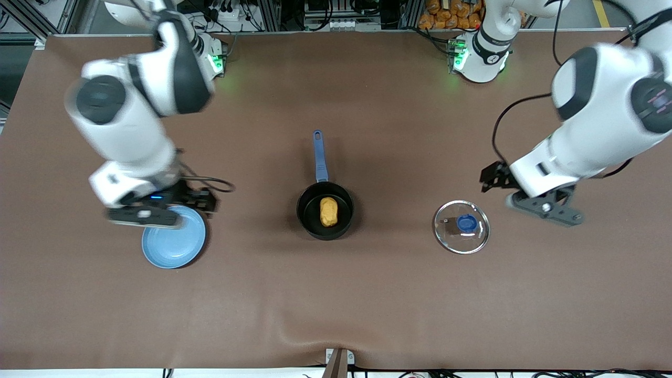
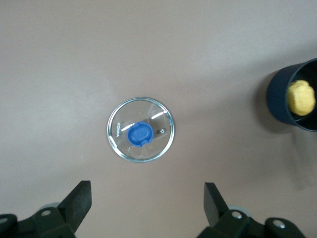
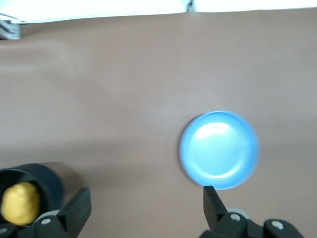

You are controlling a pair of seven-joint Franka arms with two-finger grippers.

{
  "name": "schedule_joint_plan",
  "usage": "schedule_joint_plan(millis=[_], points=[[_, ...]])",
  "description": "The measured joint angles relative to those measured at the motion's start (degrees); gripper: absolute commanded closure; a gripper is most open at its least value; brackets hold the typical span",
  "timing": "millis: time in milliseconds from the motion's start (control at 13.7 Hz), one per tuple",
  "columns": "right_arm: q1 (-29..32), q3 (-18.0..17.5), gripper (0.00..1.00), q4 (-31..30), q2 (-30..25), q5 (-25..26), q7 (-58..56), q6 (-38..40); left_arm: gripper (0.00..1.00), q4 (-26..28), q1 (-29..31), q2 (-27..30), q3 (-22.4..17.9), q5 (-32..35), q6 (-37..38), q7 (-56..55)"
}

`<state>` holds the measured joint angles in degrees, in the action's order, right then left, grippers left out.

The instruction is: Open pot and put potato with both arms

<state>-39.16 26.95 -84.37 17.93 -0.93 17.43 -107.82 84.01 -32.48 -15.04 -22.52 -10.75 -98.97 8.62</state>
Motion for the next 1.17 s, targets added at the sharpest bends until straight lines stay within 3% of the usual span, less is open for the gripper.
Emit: schedule_joint_plan(millis=[146, 219, 438, 584, 803, 1168], points=[[3.3, 1.1, 0.0, -0.2, -2.7, -2.3, -6.6, 3.9, 0.0, -1.7, 2.0, 2.1, 1.2, 0.4, 2.8, -1.4], [5.3, 1.2, 0.0, -0.3, -3.9, -4.1, -10.0, 5.9, 0.0, -1.8, 4.6, 3.4, 3.8, 1.4, 3.7, -2.8], [10.5, 1.4, 0.0, -0.4, -7.1, -6.6, -15.6, 10.4, 0.0, -1.8, 14.5, 7.2, 16.5, 8.0, 6.1, -9.3], [11.4, 1.4, 0.0, -0.5, -9.5, -6.8, -16.0, 13.1, 0.0, -1.8, 17.8, 8.5, 21.5, 9.9, 6.6, -13.9], [11.8, 1.5, 0.0, -1.5, -14.1, -6.8, -16.0, 15.6, 0.0, -1.6, 21.8, 8.7, 24.4, 10.0, 6.6, -15.5], [11.9, 1.5, 0.0, -3.5, -20.3, -4.4, -16.0, 17.5, 0.0, -1.4, 24.3, 8.7, 25.1, 10.0, 6.6, -15.5]])
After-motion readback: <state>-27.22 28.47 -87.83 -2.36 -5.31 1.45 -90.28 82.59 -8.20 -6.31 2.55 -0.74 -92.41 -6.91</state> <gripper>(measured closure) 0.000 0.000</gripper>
